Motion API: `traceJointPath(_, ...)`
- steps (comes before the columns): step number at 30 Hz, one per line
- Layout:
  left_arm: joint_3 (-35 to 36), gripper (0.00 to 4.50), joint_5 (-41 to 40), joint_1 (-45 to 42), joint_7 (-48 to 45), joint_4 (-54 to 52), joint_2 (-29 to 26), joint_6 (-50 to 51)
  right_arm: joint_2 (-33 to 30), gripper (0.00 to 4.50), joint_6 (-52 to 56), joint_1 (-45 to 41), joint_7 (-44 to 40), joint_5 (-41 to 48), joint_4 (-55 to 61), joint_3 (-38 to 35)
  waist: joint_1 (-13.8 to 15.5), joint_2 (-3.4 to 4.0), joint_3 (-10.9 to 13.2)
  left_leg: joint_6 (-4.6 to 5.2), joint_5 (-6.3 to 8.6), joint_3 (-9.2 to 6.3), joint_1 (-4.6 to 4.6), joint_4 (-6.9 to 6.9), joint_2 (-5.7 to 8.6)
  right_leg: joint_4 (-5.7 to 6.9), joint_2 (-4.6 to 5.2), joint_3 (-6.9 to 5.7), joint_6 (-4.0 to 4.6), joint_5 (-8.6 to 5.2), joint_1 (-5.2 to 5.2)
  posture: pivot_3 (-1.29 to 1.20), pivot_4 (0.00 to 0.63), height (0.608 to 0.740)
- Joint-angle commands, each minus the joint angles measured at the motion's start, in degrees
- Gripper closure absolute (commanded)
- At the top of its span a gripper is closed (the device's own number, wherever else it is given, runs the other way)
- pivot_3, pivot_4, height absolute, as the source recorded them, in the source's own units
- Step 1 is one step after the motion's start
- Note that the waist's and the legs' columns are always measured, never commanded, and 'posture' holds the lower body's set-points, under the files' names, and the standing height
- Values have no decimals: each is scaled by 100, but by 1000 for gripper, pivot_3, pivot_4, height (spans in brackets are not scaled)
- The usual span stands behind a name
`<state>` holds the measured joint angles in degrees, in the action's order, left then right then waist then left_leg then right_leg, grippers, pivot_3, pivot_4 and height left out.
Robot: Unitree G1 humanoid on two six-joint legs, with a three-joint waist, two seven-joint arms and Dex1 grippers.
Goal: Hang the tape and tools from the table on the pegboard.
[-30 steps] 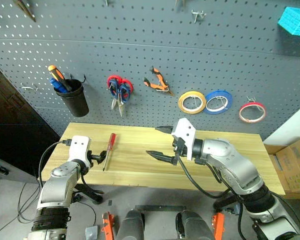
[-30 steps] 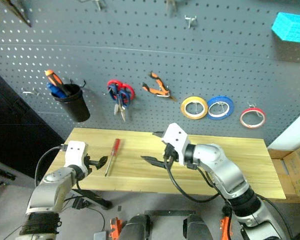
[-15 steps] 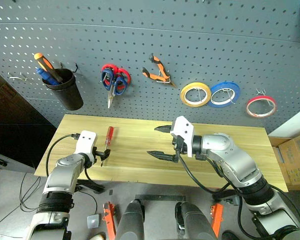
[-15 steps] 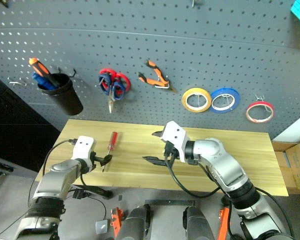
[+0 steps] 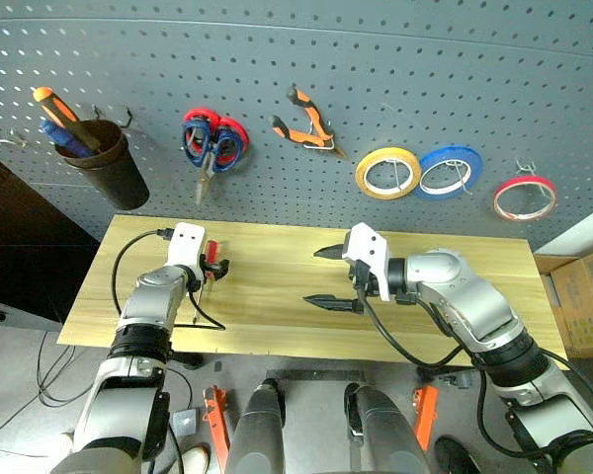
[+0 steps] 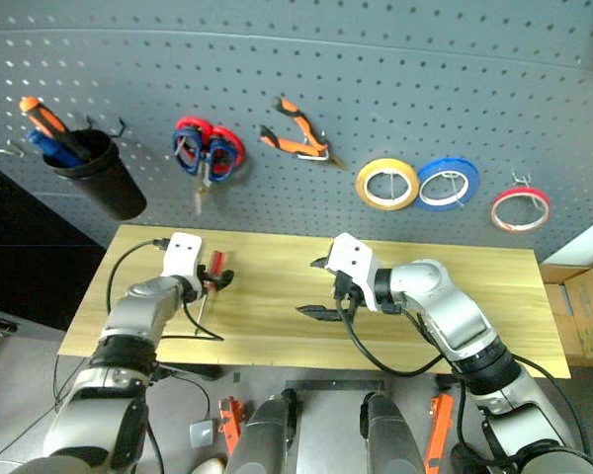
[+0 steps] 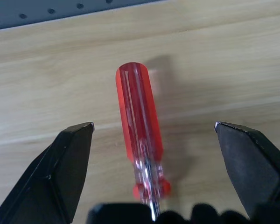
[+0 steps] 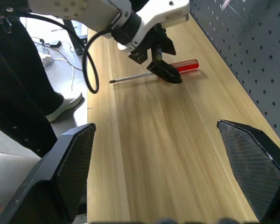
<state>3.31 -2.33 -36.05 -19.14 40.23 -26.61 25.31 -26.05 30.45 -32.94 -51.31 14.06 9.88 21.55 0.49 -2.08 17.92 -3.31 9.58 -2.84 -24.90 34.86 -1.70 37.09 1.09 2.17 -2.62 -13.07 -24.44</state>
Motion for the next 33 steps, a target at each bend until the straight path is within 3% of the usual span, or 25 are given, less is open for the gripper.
traceJointPath(1, -73, 29, 138, -130, -72, 276, -63, -258, -23, 0, 47, 31, -55, 48, 219, -104, -30, -1, 40, 0, 0, 0, 0, 0, 0, 1, 0, -1, -2, -1, 0, 51, 377, 740)
traceJointPath(9, -60, 29, 233, -248, 73, 496, -173, -136, -106, 0, 177, 125, -90, 96, 328, -143, -63, 2, 96, -1, 0, -2, 1, 3, 0, 5, 1, 2, -4, -1, 0, 47, 388, 740)
traceJointPath(12, -97, 867, 252, -228, 74, 374, -186, -21, -102, 0, 200, 121, -86, 81, 327, -130, -64, 3, 105, -1, 0, -2, 2, 2, 0, 4, 0, 1, -4, -1, 0, 51, 388, 740)
traceJointPath(20, -82, 3658, 254, -172, 62, 173, -161, 128, -92, 0, 117, 55, -117, 24, 208, -126, -64, 5, 116, -1, 0, -1, 1, 0, 0, 1, 0, 1, -4, -1, -1, 52, 383, 740)
traceJointPath(28, -100, 3673, 282, -157, 68, 57, -157, 204, -21, 0, 26, -23, -100, -24, 81, -143, -64, 5, 116, -2, 1, 0, 1, -2, 0, -1, 0, 1, -5, -1, -2, 56, 360, 740)
traceJointPath(33, -163, 3673, 310, 199, -152, -703, -327, 347, -18, 0, 214, 42, 10, 169, 306, -404, -64, 4, 115, -6, 2, 0, -1, -4, 0, -4, 1, 2, -5, -1, -4, 54, 327, 740)
